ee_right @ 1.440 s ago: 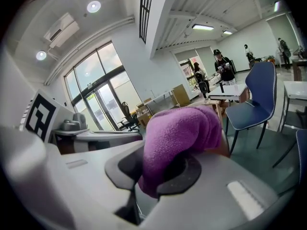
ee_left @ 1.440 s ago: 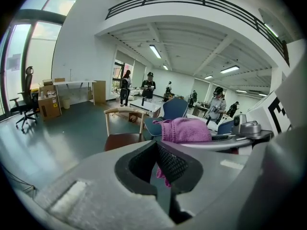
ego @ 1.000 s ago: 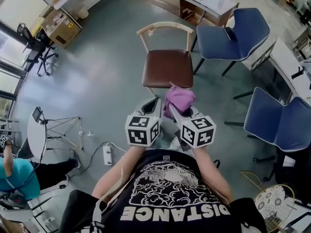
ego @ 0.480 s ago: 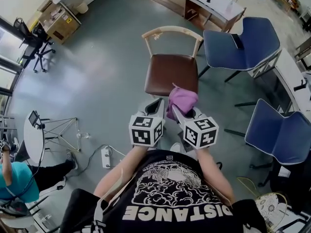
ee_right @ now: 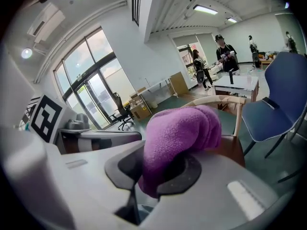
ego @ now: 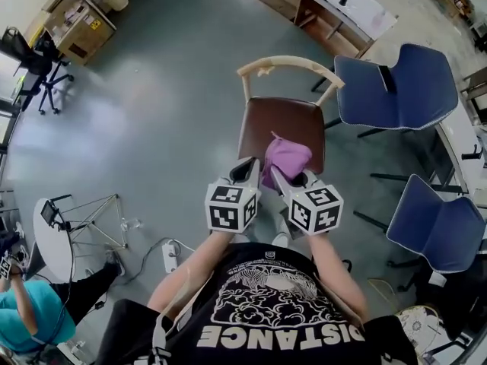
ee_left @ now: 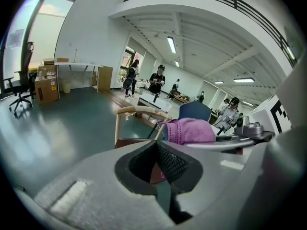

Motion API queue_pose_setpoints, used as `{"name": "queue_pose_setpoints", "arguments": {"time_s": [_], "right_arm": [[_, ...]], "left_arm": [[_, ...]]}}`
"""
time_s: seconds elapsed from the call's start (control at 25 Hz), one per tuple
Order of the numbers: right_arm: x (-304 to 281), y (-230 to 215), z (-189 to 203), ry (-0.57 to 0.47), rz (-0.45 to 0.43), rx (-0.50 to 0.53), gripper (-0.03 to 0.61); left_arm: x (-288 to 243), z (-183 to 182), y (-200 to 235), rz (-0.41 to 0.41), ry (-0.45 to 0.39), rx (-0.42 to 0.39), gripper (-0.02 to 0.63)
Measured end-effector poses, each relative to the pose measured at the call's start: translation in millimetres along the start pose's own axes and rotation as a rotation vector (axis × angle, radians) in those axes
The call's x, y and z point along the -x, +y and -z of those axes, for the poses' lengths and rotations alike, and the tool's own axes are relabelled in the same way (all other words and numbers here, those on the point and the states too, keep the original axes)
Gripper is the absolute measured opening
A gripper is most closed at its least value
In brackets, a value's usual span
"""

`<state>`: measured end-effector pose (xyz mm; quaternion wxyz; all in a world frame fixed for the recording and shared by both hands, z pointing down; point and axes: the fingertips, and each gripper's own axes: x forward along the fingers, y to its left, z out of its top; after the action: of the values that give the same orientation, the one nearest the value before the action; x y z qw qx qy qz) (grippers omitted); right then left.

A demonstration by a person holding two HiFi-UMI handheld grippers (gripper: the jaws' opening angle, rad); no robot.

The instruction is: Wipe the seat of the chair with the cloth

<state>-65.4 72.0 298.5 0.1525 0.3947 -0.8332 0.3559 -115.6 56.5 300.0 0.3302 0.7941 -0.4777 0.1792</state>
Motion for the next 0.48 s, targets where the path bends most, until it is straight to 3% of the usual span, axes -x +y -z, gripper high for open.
{"name": "queue_pose_setpoints", "arguments": {"time_s": [0.48], "right_arm": [[-137, -29, -28, 0.154, 0.035, -0.012, 0.061]], "left_arm": [[-84, -23, 102, 0.073, 0.072, 0.094, -0.002]]}}
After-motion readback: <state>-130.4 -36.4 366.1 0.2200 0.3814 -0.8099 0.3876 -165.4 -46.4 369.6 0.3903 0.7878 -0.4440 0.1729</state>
